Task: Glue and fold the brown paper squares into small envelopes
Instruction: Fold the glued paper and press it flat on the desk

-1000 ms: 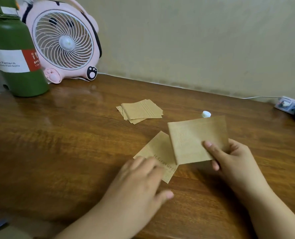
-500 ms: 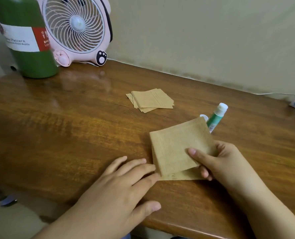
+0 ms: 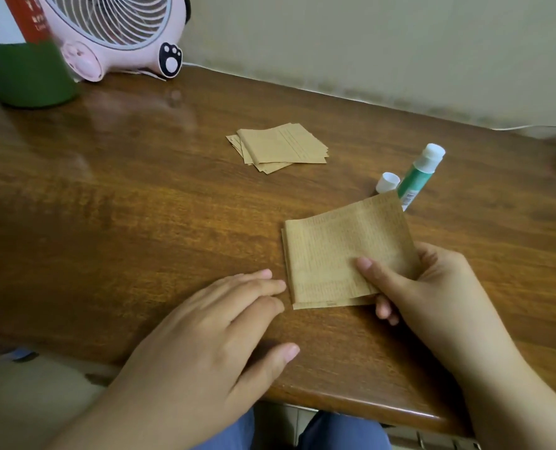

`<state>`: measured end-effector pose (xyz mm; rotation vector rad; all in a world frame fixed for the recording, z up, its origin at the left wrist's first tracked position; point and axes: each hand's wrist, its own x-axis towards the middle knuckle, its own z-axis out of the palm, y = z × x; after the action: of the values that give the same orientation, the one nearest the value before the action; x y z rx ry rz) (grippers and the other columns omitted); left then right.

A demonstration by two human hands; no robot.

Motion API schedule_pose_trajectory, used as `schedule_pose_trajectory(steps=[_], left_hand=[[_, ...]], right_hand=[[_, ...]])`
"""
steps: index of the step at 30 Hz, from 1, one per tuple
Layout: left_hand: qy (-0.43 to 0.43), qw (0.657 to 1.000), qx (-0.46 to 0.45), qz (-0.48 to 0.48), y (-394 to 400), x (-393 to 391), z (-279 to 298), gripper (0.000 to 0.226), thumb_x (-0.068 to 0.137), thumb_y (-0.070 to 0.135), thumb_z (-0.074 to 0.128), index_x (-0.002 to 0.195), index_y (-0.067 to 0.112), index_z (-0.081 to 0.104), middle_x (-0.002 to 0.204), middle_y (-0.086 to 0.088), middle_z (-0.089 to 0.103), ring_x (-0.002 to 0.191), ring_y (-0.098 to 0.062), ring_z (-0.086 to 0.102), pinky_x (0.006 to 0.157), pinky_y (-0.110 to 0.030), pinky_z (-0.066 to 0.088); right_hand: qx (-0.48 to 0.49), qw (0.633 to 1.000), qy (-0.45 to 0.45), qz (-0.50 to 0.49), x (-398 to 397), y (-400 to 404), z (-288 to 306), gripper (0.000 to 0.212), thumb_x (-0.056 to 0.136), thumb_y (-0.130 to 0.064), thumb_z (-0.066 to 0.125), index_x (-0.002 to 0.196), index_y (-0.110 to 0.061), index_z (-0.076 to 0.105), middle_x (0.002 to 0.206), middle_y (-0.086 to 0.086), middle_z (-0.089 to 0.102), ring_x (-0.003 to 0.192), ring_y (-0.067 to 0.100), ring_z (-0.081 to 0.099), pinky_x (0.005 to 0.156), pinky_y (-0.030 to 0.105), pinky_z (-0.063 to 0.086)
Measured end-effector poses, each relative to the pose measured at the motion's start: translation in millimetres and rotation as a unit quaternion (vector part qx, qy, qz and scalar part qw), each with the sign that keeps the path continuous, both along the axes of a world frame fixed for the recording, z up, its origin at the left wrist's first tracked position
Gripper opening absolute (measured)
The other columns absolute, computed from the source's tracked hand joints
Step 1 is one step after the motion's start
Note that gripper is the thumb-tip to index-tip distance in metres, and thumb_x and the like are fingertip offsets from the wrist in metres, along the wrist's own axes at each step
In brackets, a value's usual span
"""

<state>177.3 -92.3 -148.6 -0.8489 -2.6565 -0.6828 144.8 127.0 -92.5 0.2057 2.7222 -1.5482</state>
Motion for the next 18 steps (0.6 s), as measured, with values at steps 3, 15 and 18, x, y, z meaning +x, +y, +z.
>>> schedule_pose_trajectory(steps=[3,15,18], left_hand=[[-0.004,1.000,-0.003,0.000,1.0,0.2,0.9,0.039,0.092,0.047,0.044,0.106,0.018,0.066,0.124,0.005,0.060,0.125,-0.009,0.047,0.104,-0.026,0.034],[0.013,0.999,0.037,0.023,12.1,4.0,-2.1,0.042,0.087,0.035,0.048,0.114,0.008,0.065,0.123,-0.006,0.063,0.118,-0.017,0.049,0.100,-0.028,0.033],[0.015,0.999,0.044,0.020,13.8,2.9,-0.9,0.042,0.086,0.033,0.048,0.114,0.006,0.065,0.121,-0.007,0.064,0.117,-0.016,0.048,0.102,-0.022,0.029]], right_hand=[[0.009,1.000,-0.003,0.008,-0.9,1.5,0.4,0.020,0.084,-0.031,0.064,0.075,-0.015,0.060,0.046,0.003,0.060,0.037,0.006,0.048,0.041,0.012,0.041],[0.029,0.999,-0.005,0.025,-4.1,4.6,-3.1,0.022,0.084,-0.031,0.065,0.069,-0.017,0.058,0.046,0.000,0.060,0.037,0.004,0.048,0.044,0.010,0.041],[0.029,0.999,-0.002,0.028,-4.0,4.4,-3.9,0.020,0.085,-0.030,0.065,0.070,-0.017,0.058,0.046,0.001,0.060,0.037,0.005,0.048,0.044,0.012,0.041]])
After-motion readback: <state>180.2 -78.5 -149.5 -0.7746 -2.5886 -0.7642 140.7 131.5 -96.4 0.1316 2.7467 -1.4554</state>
